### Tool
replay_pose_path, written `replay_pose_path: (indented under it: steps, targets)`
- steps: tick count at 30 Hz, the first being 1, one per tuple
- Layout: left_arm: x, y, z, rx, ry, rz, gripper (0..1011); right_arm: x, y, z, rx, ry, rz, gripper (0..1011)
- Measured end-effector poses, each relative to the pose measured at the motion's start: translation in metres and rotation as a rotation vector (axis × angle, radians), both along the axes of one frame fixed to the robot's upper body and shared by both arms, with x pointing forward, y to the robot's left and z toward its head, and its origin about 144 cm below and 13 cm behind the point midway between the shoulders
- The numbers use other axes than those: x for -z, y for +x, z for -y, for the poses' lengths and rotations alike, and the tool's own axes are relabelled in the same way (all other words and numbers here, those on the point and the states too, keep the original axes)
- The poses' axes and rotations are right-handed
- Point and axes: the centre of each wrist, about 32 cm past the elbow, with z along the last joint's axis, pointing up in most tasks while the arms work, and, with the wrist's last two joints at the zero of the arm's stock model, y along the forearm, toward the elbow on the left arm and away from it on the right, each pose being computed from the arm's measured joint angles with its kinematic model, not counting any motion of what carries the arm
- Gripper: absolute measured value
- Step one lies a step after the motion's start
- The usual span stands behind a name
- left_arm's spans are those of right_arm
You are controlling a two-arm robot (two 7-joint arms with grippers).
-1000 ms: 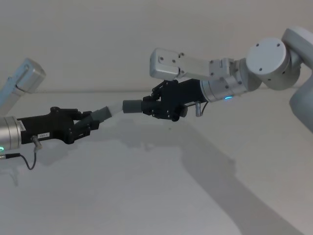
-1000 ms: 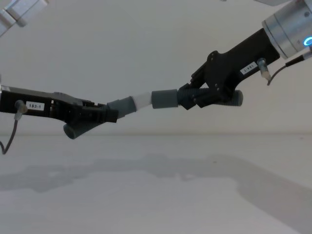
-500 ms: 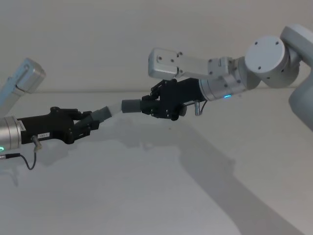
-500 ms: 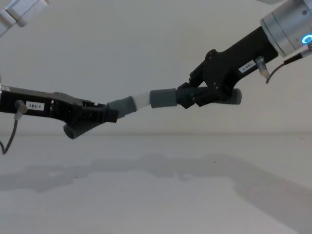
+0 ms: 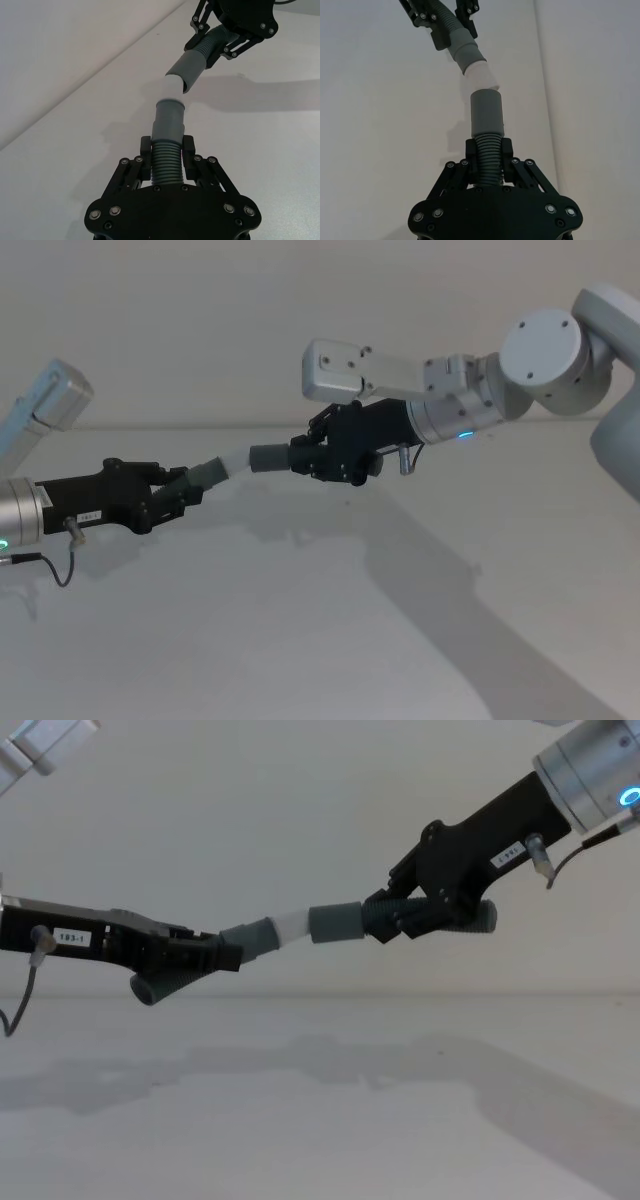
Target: Use both hands to pick up one end of the pipe from the table, align the ends, and insert them.
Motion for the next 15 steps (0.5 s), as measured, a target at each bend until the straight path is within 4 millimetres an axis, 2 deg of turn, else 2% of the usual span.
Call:
replay_pose_path:
  steps: [15]
  targets:
    - [0.0000,0.0000,0.0000,0.000,0.000,0.000,331,0.0018,0.0029,-0.0014,-0.029,-0.036,-0.010,255]
